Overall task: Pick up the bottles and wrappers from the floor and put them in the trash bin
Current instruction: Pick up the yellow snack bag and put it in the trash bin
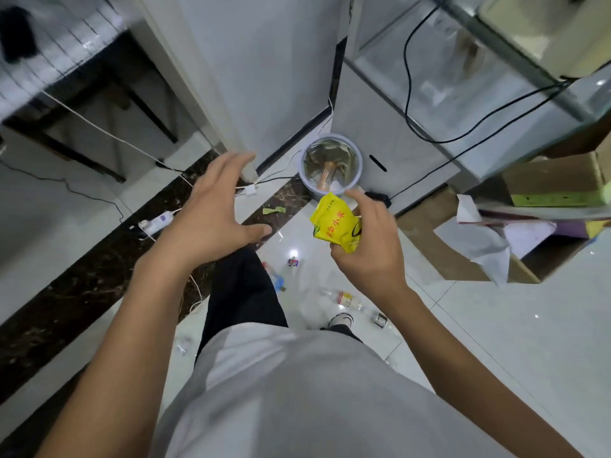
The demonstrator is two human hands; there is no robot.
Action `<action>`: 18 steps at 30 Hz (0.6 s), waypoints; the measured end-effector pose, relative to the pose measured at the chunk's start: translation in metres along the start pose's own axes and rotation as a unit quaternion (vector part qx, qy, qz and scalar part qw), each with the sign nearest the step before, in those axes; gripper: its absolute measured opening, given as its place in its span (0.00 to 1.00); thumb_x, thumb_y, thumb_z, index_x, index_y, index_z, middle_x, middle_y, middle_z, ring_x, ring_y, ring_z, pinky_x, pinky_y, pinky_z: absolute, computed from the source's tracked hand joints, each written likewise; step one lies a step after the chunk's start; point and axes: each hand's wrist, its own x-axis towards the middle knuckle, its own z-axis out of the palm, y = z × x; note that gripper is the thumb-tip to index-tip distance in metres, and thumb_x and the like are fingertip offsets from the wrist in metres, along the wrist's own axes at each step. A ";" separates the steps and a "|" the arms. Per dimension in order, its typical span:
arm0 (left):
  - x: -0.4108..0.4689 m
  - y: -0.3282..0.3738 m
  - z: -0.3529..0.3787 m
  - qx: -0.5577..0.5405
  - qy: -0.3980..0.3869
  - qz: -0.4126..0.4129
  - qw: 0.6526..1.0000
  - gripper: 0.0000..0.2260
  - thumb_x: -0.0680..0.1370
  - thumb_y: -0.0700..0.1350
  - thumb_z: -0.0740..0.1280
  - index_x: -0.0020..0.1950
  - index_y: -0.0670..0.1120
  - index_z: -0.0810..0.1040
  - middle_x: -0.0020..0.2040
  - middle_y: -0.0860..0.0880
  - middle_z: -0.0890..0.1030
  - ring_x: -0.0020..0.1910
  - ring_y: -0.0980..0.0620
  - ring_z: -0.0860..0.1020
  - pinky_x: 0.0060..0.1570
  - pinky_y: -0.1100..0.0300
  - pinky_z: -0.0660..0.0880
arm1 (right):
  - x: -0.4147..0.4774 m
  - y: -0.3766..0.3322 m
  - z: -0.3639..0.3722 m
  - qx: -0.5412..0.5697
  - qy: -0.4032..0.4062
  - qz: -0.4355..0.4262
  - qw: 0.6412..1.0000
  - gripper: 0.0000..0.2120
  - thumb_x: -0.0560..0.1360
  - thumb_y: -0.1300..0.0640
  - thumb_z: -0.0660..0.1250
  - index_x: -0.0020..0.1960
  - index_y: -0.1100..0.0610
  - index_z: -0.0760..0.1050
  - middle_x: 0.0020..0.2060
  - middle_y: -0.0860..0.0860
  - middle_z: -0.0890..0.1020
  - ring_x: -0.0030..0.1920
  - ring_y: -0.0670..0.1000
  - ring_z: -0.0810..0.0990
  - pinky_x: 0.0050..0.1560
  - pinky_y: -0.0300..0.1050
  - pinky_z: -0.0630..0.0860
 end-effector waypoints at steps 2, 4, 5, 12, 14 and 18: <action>0.034 -0.010 -0.008 -0.008 -0.017 0.024 1.000 0.46 0.69 0.52 0.80 0.79 0.61 0.54 0.80 0.57 0.53 0.78 0.51 0.55 0.73 0.53 0.56 | 0.023 -0.008 0.008 0.006 0.020 0.006 1.000 0.39 0.64 0.58 0.74 0.72 0.44 0.65 0.53 0.43 0.71 0.54 0.51 0.72 0.52 0.52 0.75; 0.076 -0.017 -0.015 0.001 -0.047 0.065 0.997 0.45 0.69 0.51 0.79 0.79 0.60 0.55 0.79 0.57 0.54 0.78 0.52 0.54 0.71 0.57 0.54 | 0.049 -0.012 0.020 -0.002 0.060 -0.001 0.998 0.39 0.63 0.59 0.73 0.72 0.47 0.67 0.54 0.46 0.74 0.54 0.53 0.74 0.51 0.53 0.75; 0.098 -0.021 -0.021 0.012 -0.065 0.085 0.994 0.45 0.70 0.51 0.79 0.79 0.59 0.55 0.80 0.57 0.53 0.78 0.53 0.54 0.70 0.59 0.53 | 0.063 -0.016 0.028 -0.014 0.070 0.005 0.997 0.39 0.63 0.59 0.73 0.72 0.48 0.67 0.54 0.48 0.76 0.53 0.54 0.75 0.50 0.54 0.75; 0.236 -0.051 -0.075 -0.011 -0.132 0.191 0.973 0.36 0.73 0.54 0.75 0.77 0.52 0.63 0.76 0.54 0.64 0.75 0.55 0.62 0.70 0.63 0.57 | 0.144 -0.085 0.091 -0.011 0.101 0.147 0.984 0.41 0.65 0.57 0.76 0.74 0.45 0.63 0.59 0.48 0.75 0.57 0.54 0.73 0.53 0.51 0.74; 0.257 -0.055 -0.091 -0.009 -0.147 0.206 0.967 0.35 0.73 0.54 0.75 0.77 0.51 0.64 0.75 0.54 0.65 0.74 0.56 0.64 0.69 0.66 0.58 | 0.163 -0.109 0.100 0.005 0.121 0.179 0.976 0.40 0.66 0.58 0.75 0.74 0.46 0.63 0.59 0.49 0.74 0.57 0.53 0.72 0.54 0.51 0.74; 0.290 -0.054 -0.111 -0.010 -0.183 0.250 0.951 0.34 0.73 0.54 0.76 0.75 0.51 0.66 0.72 0.55 0.68 0.70 0.57 0.67 0.65 0.67 0.60 | 0.192 -0.139 0.102 0.000 0.184 0.198 0.963 0.39 0.66 0.54 0.74 0.73 0.43 0.63 0.59 0.47 0.74 0.56 0.52 0.73 0.52 0.49 0.75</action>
